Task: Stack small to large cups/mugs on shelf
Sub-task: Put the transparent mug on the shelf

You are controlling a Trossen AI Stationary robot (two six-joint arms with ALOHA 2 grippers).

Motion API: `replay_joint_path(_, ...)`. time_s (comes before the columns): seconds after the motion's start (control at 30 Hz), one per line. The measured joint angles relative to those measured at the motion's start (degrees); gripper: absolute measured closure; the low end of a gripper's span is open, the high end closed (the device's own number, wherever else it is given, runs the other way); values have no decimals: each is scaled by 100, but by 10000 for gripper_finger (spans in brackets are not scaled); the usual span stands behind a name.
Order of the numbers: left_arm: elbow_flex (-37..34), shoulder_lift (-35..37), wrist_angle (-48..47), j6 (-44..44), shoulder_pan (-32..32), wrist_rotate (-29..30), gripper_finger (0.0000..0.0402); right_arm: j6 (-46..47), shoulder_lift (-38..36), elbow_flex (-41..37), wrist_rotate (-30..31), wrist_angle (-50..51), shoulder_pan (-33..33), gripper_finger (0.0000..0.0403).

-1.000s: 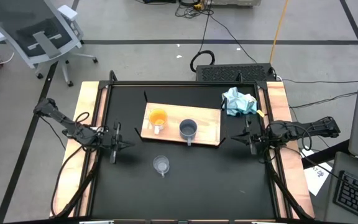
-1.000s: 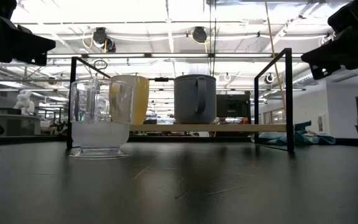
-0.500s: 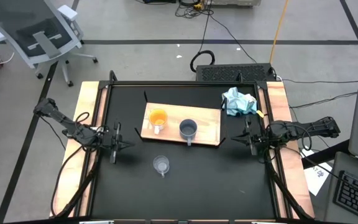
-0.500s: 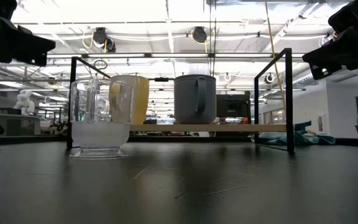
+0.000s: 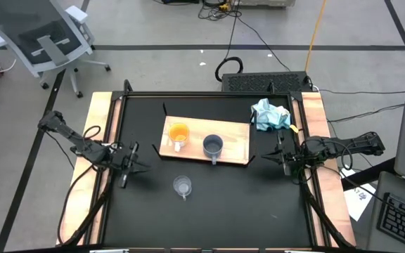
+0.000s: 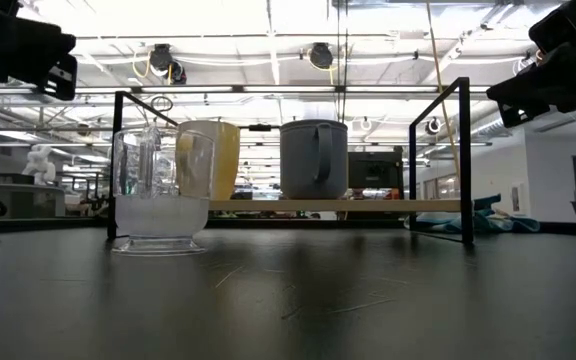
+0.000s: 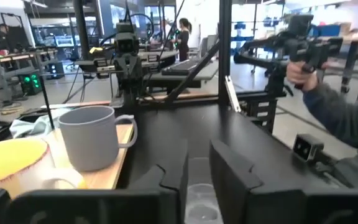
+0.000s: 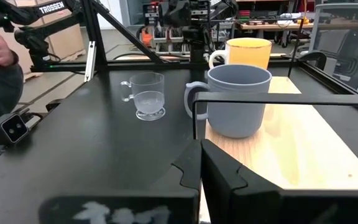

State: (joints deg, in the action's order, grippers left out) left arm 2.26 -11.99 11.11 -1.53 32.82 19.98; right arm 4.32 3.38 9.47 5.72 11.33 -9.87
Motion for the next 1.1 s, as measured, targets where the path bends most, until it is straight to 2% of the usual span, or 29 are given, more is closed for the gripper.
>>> replay_joint_path(0.37, 7, -2, 594, -317, 0, -276, 194, 57, 0, 2, 0, 0, 0, 403)
replay_joint_path(0.5, 243, -6, 390, -273, 2, -519, 158, 57, 1, 2, 0, 1, 0, 403)
replay_joint_path(0.73, 874, -672, 130, -222, 0, -485, 144, 61, 2, 2, 0, 0, 0, 403)
replay_joint_path(1.1, 1867, -2754, 95, 86, 1, -454, 144, 59, 2, 4, -1, 0, 0, 403)
